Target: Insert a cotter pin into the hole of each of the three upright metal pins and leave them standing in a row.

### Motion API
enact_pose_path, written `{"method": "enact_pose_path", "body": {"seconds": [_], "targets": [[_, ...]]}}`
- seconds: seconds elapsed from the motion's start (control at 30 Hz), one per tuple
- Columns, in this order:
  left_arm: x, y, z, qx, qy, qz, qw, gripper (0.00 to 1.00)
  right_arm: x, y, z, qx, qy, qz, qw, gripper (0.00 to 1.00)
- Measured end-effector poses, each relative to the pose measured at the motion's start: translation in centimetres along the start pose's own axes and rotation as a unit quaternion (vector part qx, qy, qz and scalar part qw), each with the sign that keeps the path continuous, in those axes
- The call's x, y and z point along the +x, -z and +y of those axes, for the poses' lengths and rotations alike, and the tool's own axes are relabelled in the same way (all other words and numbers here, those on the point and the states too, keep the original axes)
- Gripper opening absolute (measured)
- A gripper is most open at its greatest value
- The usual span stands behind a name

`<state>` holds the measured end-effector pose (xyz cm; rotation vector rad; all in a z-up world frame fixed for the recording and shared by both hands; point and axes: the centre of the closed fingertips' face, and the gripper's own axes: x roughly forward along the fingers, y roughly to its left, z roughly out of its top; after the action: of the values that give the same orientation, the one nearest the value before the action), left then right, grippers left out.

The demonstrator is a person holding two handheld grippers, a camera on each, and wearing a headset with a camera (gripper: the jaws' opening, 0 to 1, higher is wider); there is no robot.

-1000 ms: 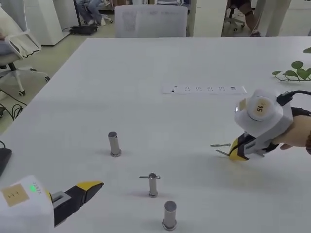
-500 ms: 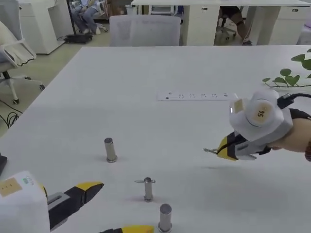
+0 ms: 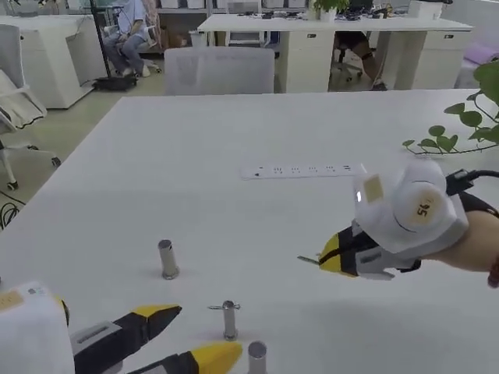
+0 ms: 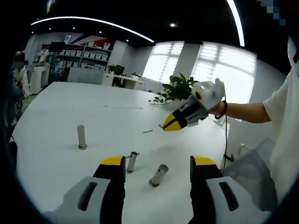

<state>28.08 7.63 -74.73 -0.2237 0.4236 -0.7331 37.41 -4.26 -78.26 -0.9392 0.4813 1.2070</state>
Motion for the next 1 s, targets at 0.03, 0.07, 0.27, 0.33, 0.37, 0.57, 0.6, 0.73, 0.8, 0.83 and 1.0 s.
{"method": "enact_pose_path", "body": {"seconds": [0.03, 0.07, 0.27, 0.33, 0.37, 0.57, 0.6, 0.73, 0.8, 0.83, 1.0], "targets": [[0.1, 0.0, -0.1, -0.002, 0.001, -0.001, 1.0000, 0.54, -0.1, -0.4, 0.3, -0.003, 0.001, -0.005, 1.0000, 0.03], [0.1, 0.0, -0.1, -0.004, 0.001, -0.001, 1.0000, 0.53, -0.1, -0.6, 0.5, -0.004, 0.000, -0.009, 1.0000, 0.03], [0.9, -0.1, -0.8, -0.016, 0.011, -0.004, 0.9998, 0.47, -0.3, -2.3, 2.0, -0.023, -0.006, -0.029, 0.9993, 0.03], [1.2, 0.1, -1.0, -0.019, 0.013, -0.001, 0.9997, 0.45, -0.4, -3.0, 2.6, -0.028, -0.007, -0.040, 0.9988, 0.03], [1.3, 0.1, -1.1, -0.021, 0.014, -0.001, 0.9997, 0.45, -0.5, -3.1, 2.7, -0.030, -0.008, -0.042, 0.9987, 0.03], [2.1, 0.1, -1.4, -0.034, 0.024, -0.001, 0.9991, 0.38, -0.7, -4.8, 4.4, -0.051, -0.020, -0.064, 0.9965, 0.03], [2.2, 0.1, -1.5, -0.036, 0.026, 0.001, 0.9990, 0.37, -0.7, -5.0, 4.7, -0.054, -0.021, -0.065, 0.9962, 0.03], [2.5, 0.2, -1.9, -0.044, 0.033, 0.004, 0.9985, 0.32, -0.9, -5.7, 5.4, -0.061, -0.026, -0.075, 0.9950, 0.03], [2.6, 0.3, -2.1, -0.046, 0.034, 0.006, 0.9983, 0.30, -0.9, -5.9, 5.8, -0.063, -0.028, -0.077, 0.9946, 0.03], [2.7, 0.3, -2.2, -0.048, 0.035, 0.006, 0.9982, 0.29, -0.9, -6.0, 6.0, -0.064, -0.030, -0.079, 0.9943, 0.03], [3.0, 0.3, -2.6, -0.070, 0.045, 0.004, 0.9966, 0.24, -0.9, -6.3, 7.0, -0.075, -0.039, -0.083, 0.9930, 0.03]]}}
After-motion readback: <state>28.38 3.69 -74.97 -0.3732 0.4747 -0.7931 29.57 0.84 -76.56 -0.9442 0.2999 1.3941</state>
